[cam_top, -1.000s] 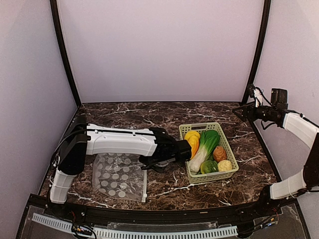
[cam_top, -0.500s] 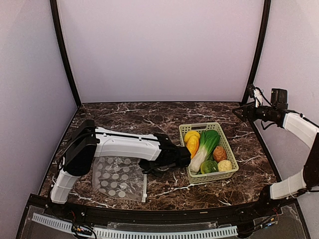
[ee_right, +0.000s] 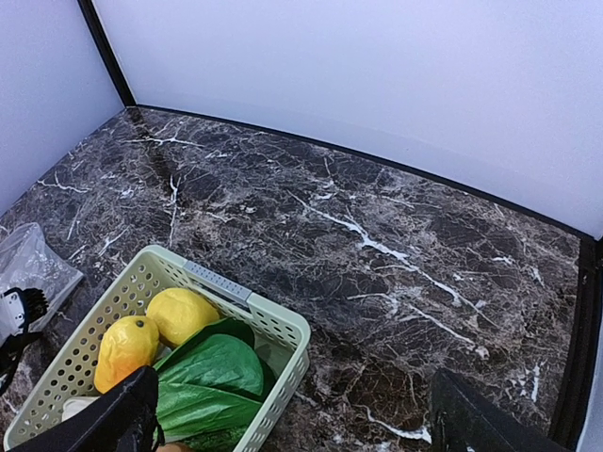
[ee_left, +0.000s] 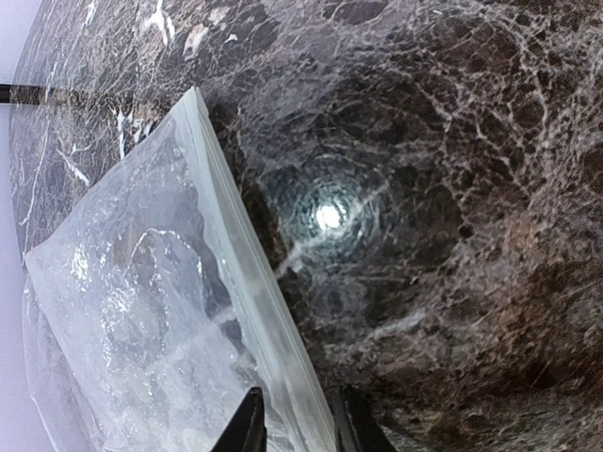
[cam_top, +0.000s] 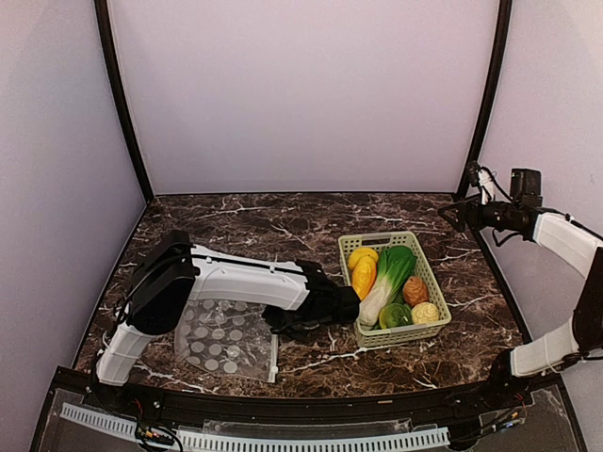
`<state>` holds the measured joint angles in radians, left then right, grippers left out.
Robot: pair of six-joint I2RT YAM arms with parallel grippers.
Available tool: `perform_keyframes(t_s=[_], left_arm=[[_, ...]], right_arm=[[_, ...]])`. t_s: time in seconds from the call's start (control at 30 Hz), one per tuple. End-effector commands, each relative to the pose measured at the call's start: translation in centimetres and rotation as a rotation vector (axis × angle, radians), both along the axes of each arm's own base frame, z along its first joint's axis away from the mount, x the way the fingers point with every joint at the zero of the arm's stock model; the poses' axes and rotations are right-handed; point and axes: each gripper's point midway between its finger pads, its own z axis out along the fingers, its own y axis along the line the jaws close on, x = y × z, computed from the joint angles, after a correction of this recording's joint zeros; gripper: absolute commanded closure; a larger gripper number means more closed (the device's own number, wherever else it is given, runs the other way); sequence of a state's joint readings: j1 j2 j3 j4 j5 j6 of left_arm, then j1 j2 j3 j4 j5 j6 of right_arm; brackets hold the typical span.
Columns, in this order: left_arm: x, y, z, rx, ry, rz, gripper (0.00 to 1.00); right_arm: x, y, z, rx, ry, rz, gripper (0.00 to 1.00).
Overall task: Place the food in the zip-top bag and seal the zipper
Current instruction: Pick up the zipper food storage bag at the center of the board.
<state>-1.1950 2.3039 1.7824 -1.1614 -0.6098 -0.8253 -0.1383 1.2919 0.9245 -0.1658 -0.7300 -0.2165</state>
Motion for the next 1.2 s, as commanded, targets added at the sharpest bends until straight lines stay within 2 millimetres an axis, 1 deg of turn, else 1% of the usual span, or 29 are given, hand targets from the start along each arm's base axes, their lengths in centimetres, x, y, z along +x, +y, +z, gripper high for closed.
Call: perform_keyframes(t_s=[0.0, 0.17, 0.4, 0.47, 0.53, 0.6, 0.83, 0.9, 0.93, 1.03, 1.07, 1.1, 1.13, 1.17], left_arm=[[-0.3, 1.1, -0.2, 0.042, 0.003, 0.017, 0.76], [-0.4, 1.5, 0.1, 0.056, 0.002, 0.023, 0.77], [-0.3, 1.6, 1.1, 0.063, -0.012, 0.028, 0.8], [-0.4, 1.6, 1.0, 0.06, -0.005, 0.03, 0.81], [-0.6, 1.8, 0.8, 0.063, 0.001, 0.033, 0.86], [-0.7, 1.9, 0.6, 0.066, 0.004, 0.037, 0.88], [-1.1, 2.8, -0.3, 0.082, 0.042, 0.046, 0.89], [-1.1, 2.9, -0.4, 0.088, 0.047, 0.045, 0.92], [-1.1, 2.9, -0.3, 0.091, 0.044, 0.043, 0.95], [-0.7, 2.5, 0.5, 0.089, 0.04, 0.022, 0.99], [-0.3, 1.9, 1.3, 0.076, 0.024, 0.008, 0.99], [-0.1, 1.8, 1.8, 0.082, 0.021, 0.0, 0.99], [0.4, 1.0, 2.8, 0.066, -0.001, -0.016, 0.99], [0.5, 1.1, 3.4, 0.077, -0.004, -0.022, 0.99]], right_arm=[[0.1, 0.0, -0.7, 0.0, 0.013, 0.01, 0.04], [0.1, 0.0, -0.9, 0.002, 0.022, 0.011, 0.04], [0.3, 0.0, -1.2, 0.004, 0.031, 0.012, 0.04], [0.2, 0.0, -1.3, 0.005, 0.034, 0.012, 0.04], [0.2, 0.0, -1.3, 0.004, 0.033, 0.012, 0.04], [0.3, 0.0, -1.4, 0.004, 0.035, 0.01, 0.04], [0.3, 0.0, -1.5, 0.009, 0.042, 0.012, 0.04], [0.3, 0.0, -1.5, 0.008, 0.041, 0.012, 0.04], [0.3, 0.0, -1.4, 0.009, 0.04, 0.013, 0.04], [0.2, 0.1, -1.2, 0.009, 0.032, 0.014, 0.04], [0.1, 0.1, -0.9, 0.01, 0.024, 0.016, 0.04], [0.1, 0.2, -0.5, 0.011, 0.012, 0.015, 0.05], [0.1, 0.1, -0.1, 0.024, 0.011, -0.002, 0.05], [0.1, 0.2, 0.6, 0.035, 0.0, -0.01, 0.06]])
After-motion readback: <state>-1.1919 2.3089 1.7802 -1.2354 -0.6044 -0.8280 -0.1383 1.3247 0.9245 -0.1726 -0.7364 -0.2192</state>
